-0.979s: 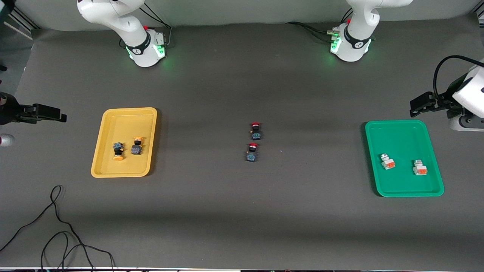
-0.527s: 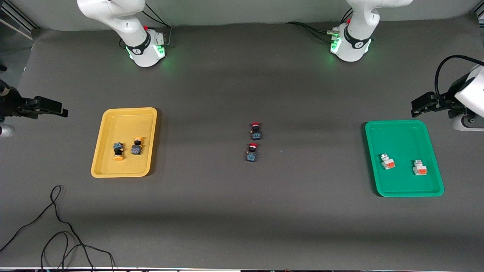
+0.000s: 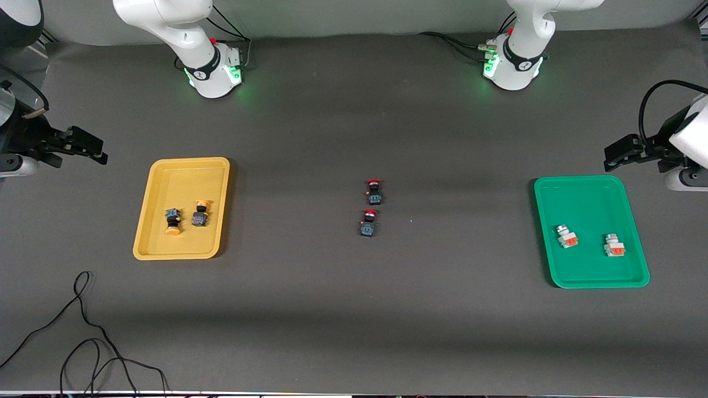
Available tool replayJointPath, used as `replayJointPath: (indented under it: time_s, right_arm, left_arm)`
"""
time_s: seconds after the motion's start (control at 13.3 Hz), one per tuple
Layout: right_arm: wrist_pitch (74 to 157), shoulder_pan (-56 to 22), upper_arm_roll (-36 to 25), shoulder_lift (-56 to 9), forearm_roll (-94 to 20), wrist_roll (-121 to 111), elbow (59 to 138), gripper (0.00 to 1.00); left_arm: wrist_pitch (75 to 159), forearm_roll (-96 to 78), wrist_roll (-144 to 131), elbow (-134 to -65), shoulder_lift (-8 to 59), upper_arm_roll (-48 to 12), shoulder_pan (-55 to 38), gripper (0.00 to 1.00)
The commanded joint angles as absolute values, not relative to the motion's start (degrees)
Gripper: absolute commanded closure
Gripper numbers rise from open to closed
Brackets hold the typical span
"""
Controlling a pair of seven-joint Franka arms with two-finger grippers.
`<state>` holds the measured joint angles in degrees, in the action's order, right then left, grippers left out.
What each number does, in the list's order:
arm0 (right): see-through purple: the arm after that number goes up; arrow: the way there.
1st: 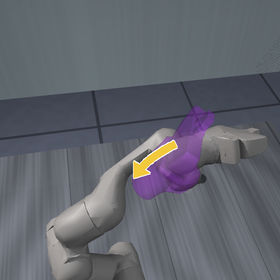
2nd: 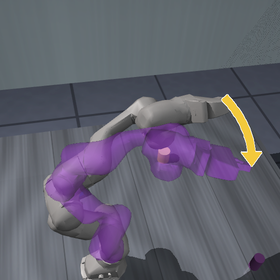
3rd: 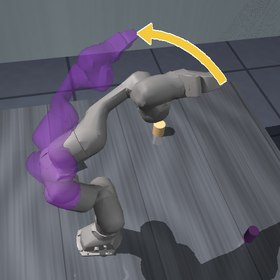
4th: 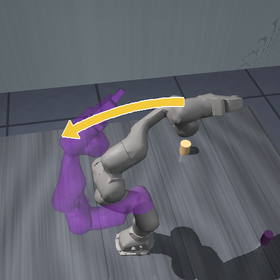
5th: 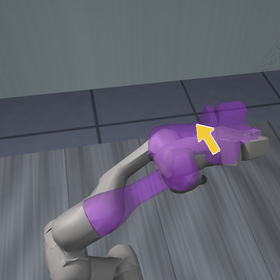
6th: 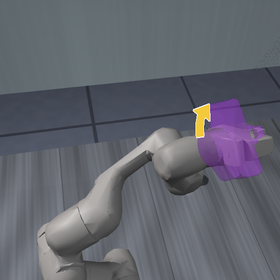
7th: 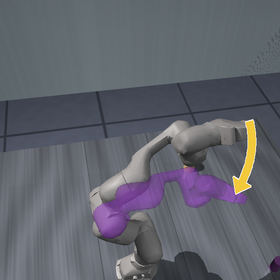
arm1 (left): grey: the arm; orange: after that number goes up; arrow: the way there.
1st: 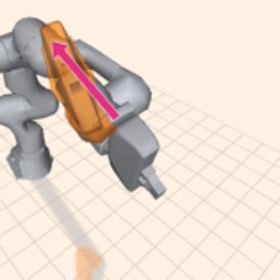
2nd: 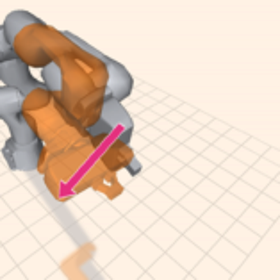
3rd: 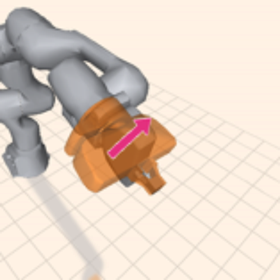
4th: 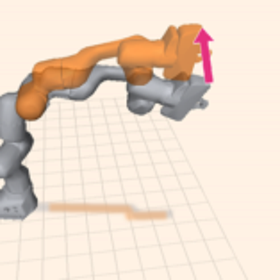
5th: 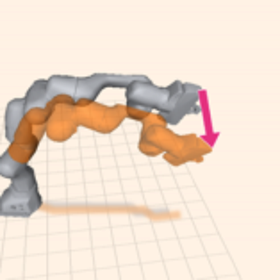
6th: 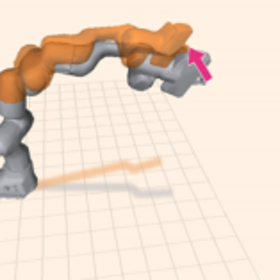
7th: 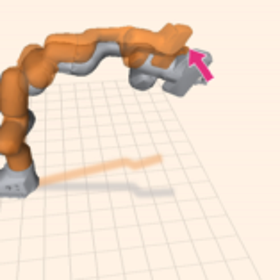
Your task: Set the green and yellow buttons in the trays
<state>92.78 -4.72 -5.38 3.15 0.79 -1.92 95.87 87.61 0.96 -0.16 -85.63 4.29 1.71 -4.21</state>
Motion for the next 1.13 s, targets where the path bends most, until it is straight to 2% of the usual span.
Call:
replayJointPath:
  time_s: [0.0,0.3,1.05]
  right_arm:
    - [93.52,-3.96,-4.4,1.85,2.46,-0.88,93.26,0.0]
    - [92.81,-4.57,-4.39,-0.51,2.64,-1.05,90.54,0.0]
    - [90.7,-4.75,-4.57,-0.62,2.2,-0.26,90.7,0.0]
  left_arm:
    - [87.89,0.79,-1.05,-87.53,1.67,2.02,-4.31,0.0]
    - [88.15,0.97,-1.05,-87.54,1.84,2.02,-4.39,0.0]
    - [88.24,1.14,-1.05,-87.36,2.2,2.02,-4.31,0.0]
